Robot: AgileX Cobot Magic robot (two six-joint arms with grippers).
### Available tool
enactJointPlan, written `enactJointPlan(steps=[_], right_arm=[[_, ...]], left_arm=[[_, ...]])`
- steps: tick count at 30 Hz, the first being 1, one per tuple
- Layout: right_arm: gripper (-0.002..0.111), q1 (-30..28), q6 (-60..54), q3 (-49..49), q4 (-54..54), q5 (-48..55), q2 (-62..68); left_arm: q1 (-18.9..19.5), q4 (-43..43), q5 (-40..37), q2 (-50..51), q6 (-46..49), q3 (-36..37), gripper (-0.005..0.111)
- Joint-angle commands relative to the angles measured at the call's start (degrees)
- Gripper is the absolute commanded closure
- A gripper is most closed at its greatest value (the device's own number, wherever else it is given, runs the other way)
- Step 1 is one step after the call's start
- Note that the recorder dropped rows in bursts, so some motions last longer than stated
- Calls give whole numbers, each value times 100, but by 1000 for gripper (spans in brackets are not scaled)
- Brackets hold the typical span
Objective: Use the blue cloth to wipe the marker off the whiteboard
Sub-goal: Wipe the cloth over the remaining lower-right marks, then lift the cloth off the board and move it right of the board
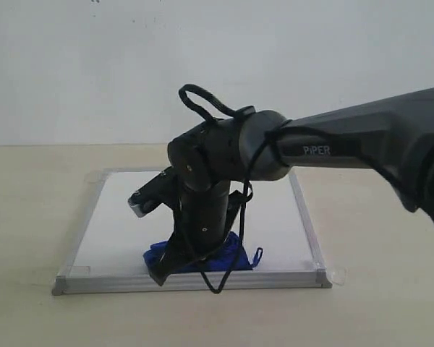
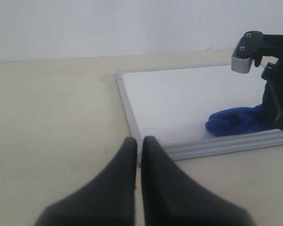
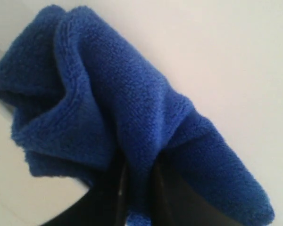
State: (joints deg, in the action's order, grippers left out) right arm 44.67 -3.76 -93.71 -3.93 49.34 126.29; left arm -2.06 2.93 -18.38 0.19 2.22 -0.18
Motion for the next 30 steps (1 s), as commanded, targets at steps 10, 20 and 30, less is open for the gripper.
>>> enactJointPlan(steps=[10, 20, 30], right_arm=[[109, -1021, 251, 37, -311, 869, 80], [109, -2109, 376, 37, -637, 1930, -7], [109, -2074, -77, 37, -612, 1373, -954]], left_arm=[[-39, 67, 20, -19, 26, 18, 103], [-39, 67, 20, -19, 26, 18, 103], [-39, 67, 20, -19, 26, 18, 103]])
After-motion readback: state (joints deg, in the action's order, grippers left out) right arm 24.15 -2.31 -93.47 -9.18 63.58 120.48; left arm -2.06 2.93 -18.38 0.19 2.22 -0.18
